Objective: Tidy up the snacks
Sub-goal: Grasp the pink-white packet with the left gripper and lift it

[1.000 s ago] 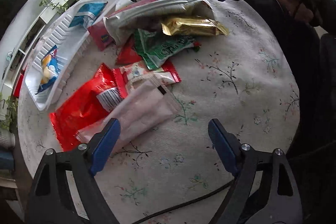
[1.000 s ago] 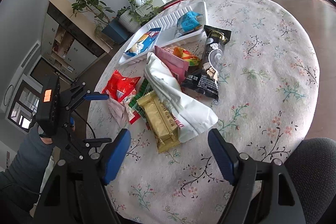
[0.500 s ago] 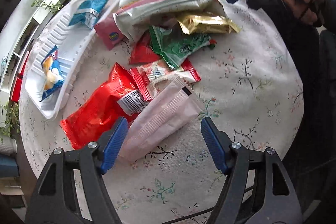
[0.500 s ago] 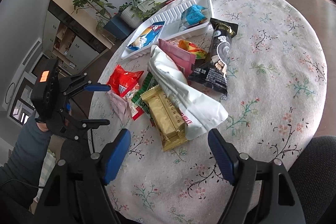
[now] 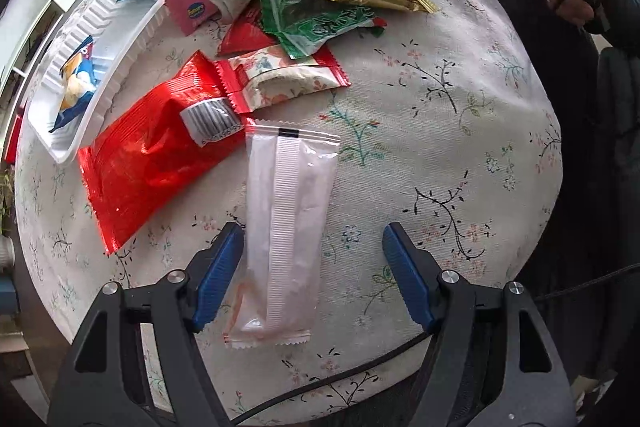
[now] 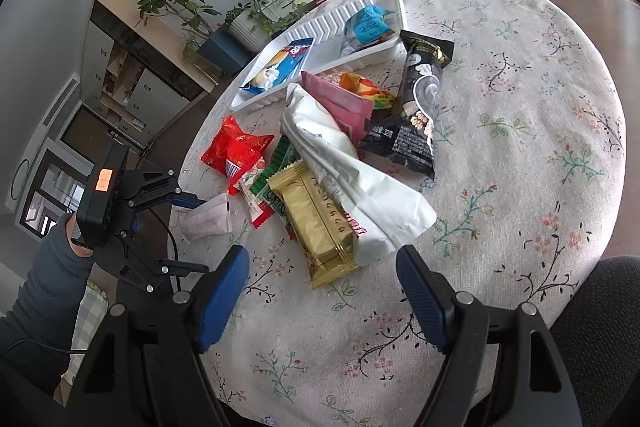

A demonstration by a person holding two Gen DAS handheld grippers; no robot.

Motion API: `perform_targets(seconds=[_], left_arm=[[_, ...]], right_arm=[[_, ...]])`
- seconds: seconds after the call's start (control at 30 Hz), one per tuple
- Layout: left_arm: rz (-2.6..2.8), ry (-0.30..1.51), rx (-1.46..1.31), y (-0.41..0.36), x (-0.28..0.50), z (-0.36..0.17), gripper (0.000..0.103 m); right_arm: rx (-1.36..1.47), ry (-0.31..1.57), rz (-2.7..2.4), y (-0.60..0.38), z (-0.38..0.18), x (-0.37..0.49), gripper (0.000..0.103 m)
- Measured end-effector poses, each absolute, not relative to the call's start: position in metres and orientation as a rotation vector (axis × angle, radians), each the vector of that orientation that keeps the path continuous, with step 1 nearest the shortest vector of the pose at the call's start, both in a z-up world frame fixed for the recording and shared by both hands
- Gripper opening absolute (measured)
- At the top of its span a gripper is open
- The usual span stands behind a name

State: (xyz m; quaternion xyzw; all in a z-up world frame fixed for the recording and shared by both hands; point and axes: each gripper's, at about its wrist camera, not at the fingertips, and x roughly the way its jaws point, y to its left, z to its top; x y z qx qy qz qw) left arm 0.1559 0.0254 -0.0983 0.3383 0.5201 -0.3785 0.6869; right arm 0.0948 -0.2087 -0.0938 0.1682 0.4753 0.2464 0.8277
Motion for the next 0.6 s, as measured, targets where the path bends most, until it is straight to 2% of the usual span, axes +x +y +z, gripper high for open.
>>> perform_targets(seconds=[0.27, 0.33, 0.37, 0.4, 0.6], left_arm=[[-0.732, 1.135, 0.717, 0.036, 0.167, -0.096, 0.07], [-0.728, 1.136, 0.699, 0.038, 0.165, -0.093, 0.061], [-0.732, 1.137, 0.687, 0.04, 0.163, -0.091, 0.051], [-0.74, 1.142, 0.669, 0.037, 0.164, -0.09, 0.036], [-0.722, 1.175, 0.632, 0.028, 0.146, -0.088, 0.016]], right_arm=[[0.331, 0.996, 0.511, -0.208, -0.088, 0.095, 0.076], [0.329, 0.993, 0.511, -0.208, -0.087, 0.094, 0.076], [0.329, 0.992, 0.513, -0.208, -0.087, 0.094, 0.075], [0.329, 0.992, 0.514, -0.208, -0.087, 0.094, 0.075], [0.322, 0.994, 0.525, -0.206, -0.085, 0.093, 0.074]])
